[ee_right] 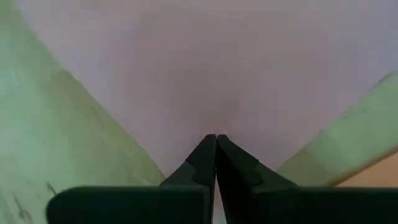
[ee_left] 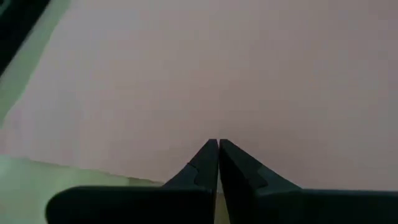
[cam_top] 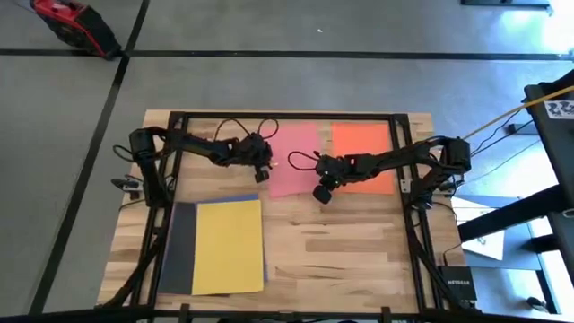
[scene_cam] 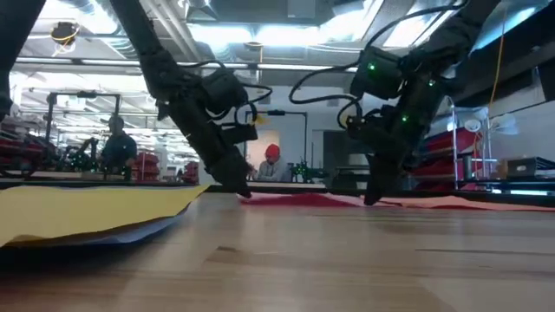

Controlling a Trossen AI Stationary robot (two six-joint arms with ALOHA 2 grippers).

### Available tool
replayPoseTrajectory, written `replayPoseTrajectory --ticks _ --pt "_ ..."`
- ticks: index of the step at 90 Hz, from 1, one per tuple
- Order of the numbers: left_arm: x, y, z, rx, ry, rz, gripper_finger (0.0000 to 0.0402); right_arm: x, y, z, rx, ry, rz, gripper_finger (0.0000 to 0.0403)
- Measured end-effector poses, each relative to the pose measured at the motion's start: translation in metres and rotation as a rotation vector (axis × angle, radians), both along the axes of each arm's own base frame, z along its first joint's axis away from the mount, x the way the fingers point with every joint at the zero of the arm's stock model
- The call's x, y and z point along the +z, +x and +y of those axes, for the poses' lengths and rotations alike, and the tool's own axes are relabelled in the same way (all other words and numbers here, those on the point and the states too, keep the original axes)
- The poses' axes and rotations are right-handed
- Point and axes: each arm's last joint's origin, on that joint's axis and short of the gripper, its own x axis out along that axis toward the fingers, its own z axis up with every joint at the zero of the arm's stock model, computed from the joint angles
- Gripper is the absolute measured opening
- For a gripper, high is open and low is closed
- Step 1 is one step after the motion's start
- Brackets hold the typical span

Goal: Organize paper
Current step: Move the pink paper from bottom left to the top middle table

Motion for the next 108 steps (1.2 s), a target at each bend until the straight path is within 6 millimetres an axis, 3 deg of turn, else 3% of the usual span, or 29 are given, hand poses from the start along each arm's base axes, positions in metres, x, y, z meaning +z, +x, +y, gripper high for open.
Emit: replayPoseTrajectory --ticks 22,79,92,108 --pt "0.000 -0.003 0.007 -0.002 0.014 0.011 0.0000 0.000 0.002 0.010 -0.004 0.012 -0.014 0.0000" --pt "0.002 -0.004 0.013 0.017 0.044 -0.011 0.0000 0.009 -0.001 0.010 -0.003 -0.022 -0.030 0.0000" --pt "0.016 -0.005 0.010 -0.003 0.052 -0.030 0.0000 0.014 0.000 0.010 0.011 -0.040 -0.051 0.0000" --pt "0.042 -0.016 -0.004 -0.143 -0.048 0.106 0.0000 0.014 0.000 0.010 0.029 -0.051 -0.053 0.0000"
